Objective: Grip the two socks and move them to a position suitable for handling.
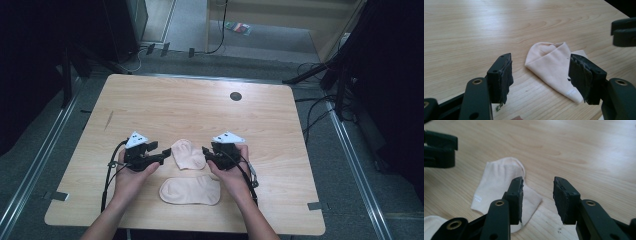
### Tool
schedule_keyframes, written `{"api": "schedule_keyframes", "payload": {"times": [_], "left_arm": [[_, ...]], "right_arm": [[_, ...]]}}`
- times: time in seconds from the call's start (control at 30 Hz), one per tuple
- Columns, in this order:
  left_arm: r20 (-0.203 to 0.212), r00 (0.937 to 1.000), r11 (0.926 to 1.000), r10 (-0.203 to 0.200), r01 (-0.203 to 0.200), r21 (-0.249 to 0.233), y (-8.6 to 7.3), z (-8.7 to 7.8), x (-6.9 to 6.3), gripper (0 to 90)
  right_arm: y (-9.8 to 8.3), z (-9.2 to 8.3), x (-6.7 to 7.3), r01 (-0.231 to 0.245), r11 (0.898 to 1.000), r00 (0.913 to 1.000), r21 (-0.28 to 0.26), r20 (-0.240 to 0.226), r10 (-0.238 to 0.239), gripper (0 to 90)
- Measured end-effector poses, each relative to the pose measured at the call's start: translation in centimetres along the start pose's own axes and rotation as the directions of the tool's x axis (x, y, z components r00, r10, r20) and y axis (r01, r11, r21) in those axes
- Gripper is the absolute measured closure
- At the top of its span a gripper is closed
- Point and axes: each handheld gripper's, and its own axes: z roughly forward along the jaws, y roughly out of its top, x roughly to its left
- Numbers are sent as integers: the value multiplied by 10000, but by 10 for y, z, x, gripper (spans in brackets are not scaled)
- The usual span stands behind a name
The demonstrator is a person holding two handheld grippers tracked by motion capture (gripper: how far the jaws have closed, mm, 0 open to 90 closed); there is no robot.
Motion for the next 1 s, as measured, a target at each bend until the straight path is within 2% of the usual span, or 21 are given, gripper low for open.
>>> {"api": "schedule_keyframes", "payload": {"times": [0.03,0.07,0.1,0.2,0.27,0.3,0.33,0.47,0.67,0.7,0.73,0.77,0.8,0.87,0.93,0.97,1.0], "left_arm": [[0,10000,10000,0,0,0,0,0,0,359],[-102,9999,10000,-15,15,7,0,-1,2,359],[-102,9999,10000,-15,15,7,0,-1,2,365],[-122,9996,9997,-242,242,-58,-1,-1,6,393],[-164,9994,9995,-297,296,-94,-1,-1,7,394],[-177,9994,9996,-282,280,-91,-1,-1,7,393],[-180,9995,9996,-277,276,-79,-1,-1,7,393],[-104,9997,9998,-209,209,7,-2,0,6,405],[-17,9999,9998,-124,124,130,-3,1,4,429],[25,9999,9998,-123,123,141,-2,1,4,430],[30,9999,9999,-103,103,129,-2,1,4,429],[30,9999,9999,-103,103,129,-2,1,4,429],[34,9999,9998,-121,121,129,-2,1,4,429],[50,9999,9998,-155,154,142,-2,0,4,429],[61,9998,9997,-183,182,140,-2,0,4,429],[71,9998,9997,-193,191,141,-2,0,4,429],[77,9998,9997,-193,192,135,-2,0,4,429]], "right_arm": [[0,0,0,0,10000,10000,0,0,0,616],[1,9,0,67,9994,9998,352,-183,-60,617],[1,12,0,119,9988,9996,468,-258,-107,618],[1,21,-1,165,9976,9992,673,-371,-140,616],[0,28,-2,-36,9961,9988,879,-490,80,610],[-1,33,-4,-404,9935,9962,1064,-720,482,599],[-1,33,-4,-404,9935,9962,1064,-720,482,599],[-6,42,-2,-161,9908,9992,1341,-350,210,598],[-9,43,3,114,9901,9999,1398,-40,-109,617],[-9,44,5,252,9900,9997,1386,27,-258,632],[-10,43,8,565,9885,9978,1404,273,-609,658],[-10,43,8,565,9885,9978,1404,273,-609,658],[-11,44,10,780,9882,9962,1321,279,-824,694],[-13,43,11,830,9886,9958,1259,275,-871,724],[-14,43,14,946,9882,9953,1205,106,-966,824],[-12,43,16,1100,9848,9934,1341,187,-1135,855],[-12,43,16,1100,9848,9934,1341,187,-1135,855]]}}
